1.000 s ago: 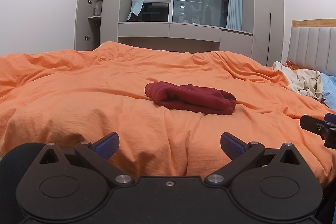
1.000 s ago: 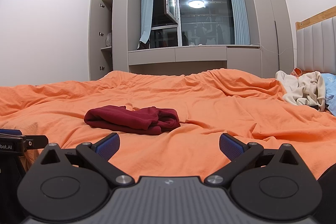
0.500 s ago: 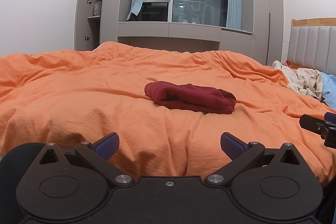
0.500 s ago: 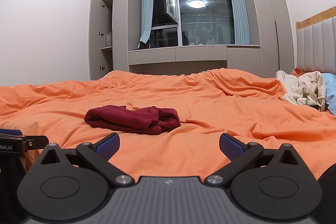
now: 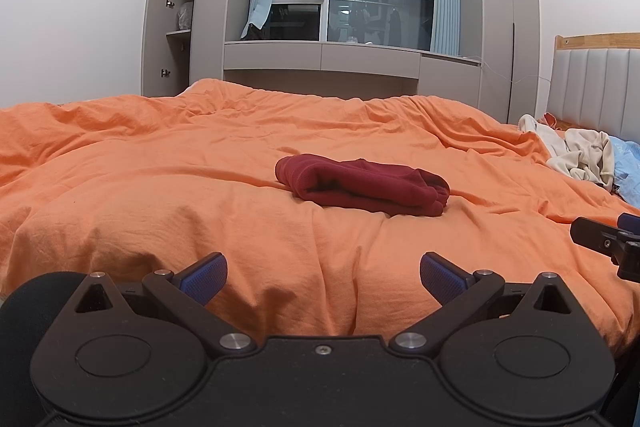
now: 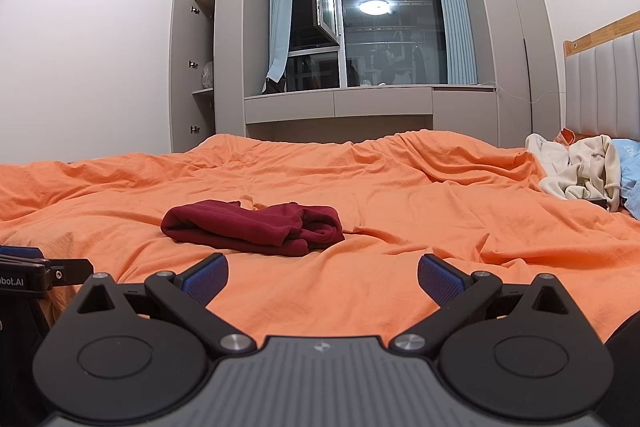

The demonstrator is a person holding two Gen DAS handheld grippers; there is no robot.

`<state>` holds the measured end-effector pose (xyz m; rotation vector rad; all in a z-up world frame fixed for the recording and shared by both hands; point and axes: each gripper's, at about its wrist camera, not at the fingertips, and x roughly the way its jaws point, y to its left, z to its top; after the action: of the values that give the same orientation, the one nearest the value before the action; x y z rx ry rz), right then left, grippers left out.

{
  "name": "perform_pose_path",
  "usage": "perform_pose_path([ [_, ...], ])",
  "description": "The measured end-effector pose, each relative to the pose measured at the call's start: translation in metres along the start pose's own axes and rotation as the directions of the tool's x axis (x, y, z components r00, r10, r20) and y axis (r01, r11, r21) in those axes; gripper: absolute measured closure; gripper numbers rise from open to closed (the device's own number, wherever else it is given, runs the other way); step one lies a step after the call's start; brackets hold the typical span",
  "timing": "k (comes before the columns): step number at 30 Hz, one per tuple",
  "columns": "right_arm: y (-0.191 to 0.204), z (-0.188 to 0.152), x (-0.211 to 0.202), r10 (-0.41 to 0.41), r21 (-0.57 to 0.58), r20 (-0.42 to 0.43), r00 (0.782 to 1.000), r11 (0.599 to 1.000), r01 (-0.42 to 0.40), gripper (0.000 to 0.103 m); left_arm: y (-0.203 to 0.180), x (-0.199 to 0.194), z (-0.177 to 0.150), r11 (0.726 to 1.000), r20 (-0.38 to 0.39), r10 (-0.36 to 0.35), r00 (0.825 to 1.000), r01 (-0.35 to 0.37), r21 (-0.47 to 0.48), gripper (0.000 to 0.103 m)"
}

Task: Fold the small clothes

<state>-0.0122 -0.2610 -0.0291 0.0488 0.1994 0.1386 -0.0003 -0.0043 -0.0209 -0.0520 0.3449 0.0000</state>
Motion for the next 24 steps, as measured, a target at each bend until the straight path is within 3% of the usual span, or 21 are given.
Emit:
perform_pose_path([
  [18,-0.001,-0.001,0.001,-0.003,0.002,-0.005,1.0,1.0,0.003,0.0,-0.001,0.002,-0.002,1.0,-0.018,-0.019,1.0,0.019,0.021,0.001],
  [24,-0.007,-0.001,0.0,-0.018,0.022,-0.004,1.0,1.0,0.018,0.0,-0.014,0.01,0.005,0.997,-0.055,0.03,0.998,-0.025,0.078,0.001],
])
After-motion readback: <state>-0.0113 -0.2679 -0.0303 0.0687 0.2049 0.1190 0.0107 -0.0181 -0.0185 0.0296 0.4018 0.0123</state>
